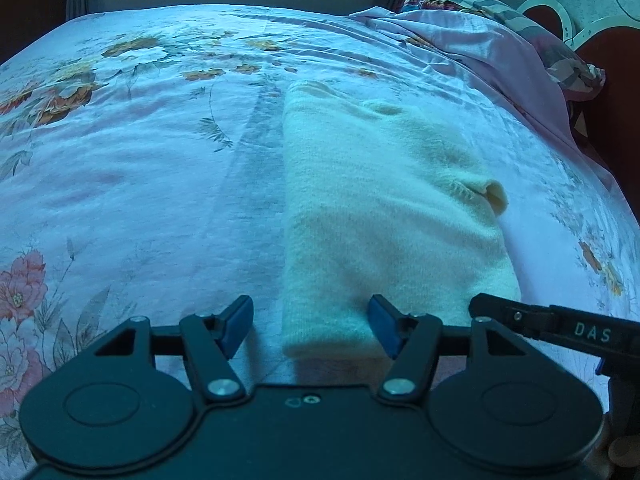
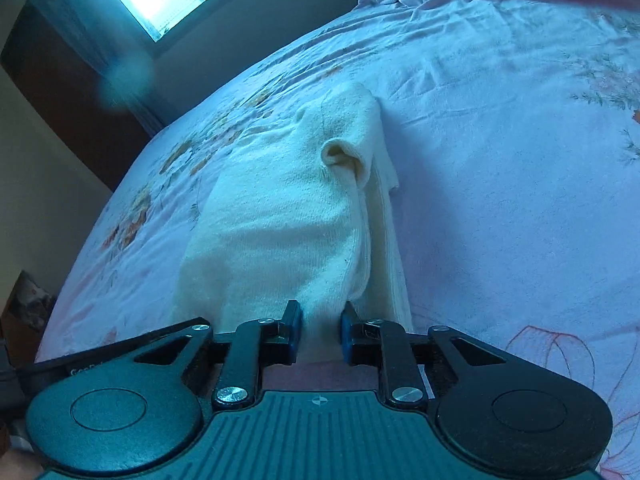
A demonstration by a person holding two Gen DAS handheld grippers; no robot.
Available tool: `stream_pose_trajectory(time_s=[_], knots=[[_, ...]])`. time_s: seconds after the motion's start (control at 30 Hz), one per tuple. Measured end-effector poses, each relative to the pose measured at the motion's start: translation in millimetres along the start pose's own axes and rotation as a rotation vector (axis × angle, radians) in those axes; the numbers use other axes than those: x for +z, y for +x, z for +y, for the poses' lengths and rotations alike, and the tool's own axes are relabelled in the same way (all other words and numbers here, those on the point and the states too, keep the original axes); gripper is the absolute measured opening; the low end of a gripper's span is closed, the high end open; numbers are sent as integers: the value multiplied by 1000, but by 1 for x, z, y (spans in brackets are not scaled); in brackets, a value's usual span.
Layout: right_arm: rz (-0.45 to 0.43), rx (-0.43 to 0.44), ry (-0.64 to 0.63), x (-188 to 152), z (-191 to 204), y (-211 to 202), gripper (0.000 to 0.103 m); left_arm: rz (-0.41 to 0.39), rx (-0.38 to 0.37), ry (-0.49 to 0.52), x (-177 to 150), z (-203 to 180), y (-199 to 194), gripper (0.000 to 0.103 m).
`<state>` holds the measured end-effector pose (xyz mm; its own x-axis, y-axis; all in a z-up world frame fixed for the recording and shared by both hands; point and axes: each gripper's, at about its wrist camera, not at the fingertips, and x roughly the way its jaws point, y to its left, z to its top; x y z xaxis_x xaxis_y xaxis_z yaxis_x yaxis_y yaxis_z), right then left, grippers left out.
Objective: Fold small clothes
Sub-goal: 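Fold the held side over with the right gripper and release, then press the folded sweater flat with both grippers open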
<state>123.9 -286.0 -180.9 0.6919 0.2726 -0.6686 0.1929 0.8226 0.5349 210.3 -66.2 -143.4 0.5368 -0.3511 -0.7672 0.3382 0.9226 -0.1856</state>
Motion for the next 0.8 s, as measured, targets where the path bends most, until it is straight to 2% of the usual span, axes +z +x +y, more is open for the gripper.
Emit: stream_pose_trajectory(time_s=[0.1, 0.13, 0.17, 0.2, 0.37, 0.47, 0.53, 0.6, 0.67, 0.73, 0.8], knots=[[-10, -56, -124, 2, 13, 3, 15, -3, 3, 9, 1, -1, 0, 62], [-34, -85, -187, 2, 19, -1, 12, -11, 3, 14, 1, -2, -2, 62], [-68, -120, -253, 1, 26, -6, 4, -19, 6, 20, 2, -3, -3, 62], [-92, -141, -303, 1, 31, -12, 4, -29, 3, 25, 2, -4, -5, 62], [-40, -228, -431, -17, 24, -9, 4, -32, -24, 44, 2, -14, -2, 62], [-29, -256, -460, -28, 20, 2, 4, 15, -22, 60, -4, -16, 10, 63], [-28, -271, -462, -27, 19, 6, 4, 17, -25, 57, -6, -14, 10, 66], [-23, -254, -430, -22, 16, 4, 4, 15, -27, 54, -4, -12, 6, 64], [-59, -258, -431, -17, 21, -7, 4, -15, -25, 55, 0, -10, -1, 62], [-132, -223, -419, -8, 31, -23, 5, -59, -17, 57, 8, -9, -8, 62], [-175, -213, -452, 4, 45, -25, 5, -90, -14, 65, 19, -9, -9, 62]])
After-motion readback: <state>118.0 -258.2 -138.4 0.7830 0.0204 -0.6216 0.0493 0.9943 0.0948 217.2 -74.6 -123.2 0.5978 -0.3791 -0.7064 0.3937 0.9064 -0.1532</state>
